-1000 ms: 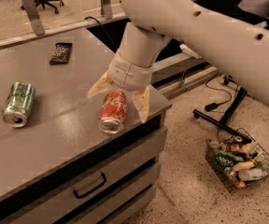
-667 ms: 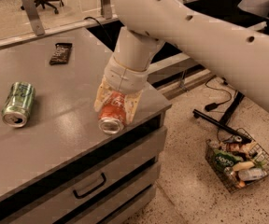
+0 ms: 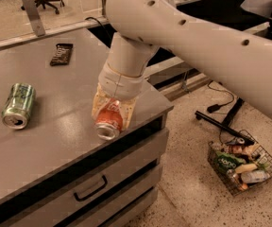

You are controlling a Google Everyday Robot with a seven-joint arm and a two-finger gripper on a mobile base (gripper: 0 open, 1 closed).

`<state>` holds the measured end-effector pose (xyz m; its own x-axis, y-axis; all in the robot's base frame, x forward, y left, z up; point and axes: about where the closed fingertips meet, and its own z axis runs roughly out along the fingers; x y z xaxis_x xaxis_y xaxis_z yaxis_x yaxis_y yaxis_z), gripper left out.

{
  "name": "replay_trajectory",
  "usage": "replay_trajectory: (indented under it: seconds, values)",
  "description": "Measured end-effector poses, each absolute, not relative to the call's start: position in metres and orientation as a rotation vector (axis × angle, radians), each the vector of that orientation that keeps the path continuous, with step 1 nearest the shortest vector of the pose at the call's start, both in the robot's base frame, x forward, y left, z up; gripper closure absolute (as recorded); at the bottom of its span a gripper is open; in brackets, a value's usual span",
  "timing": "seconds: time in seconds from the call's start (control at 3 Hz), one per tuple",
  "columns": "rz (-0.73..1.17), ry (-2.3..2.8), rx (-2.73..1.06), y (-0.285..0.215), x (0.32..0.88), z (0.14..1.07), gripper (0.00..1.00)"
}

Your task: Move coke can near rxbar chocolate

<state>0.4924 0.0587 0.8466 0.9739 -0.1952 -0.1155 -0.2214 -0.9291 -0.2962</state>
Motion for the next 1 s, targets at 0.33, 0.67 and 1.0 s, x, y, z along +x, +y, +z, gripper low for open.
replay_trajectory:
  seconds: [0.33,0.67,1.0]
  values:
    - [0.153,0.405,-2.737,0.0499,0.4961,0.855,1.0]
    - [0.16,0.41,-2.73,0.0504,0.4952,0.8561,1.0]
    - [0.116,0.413,-2.764,0.048,0.5004,0.8614,1.0]
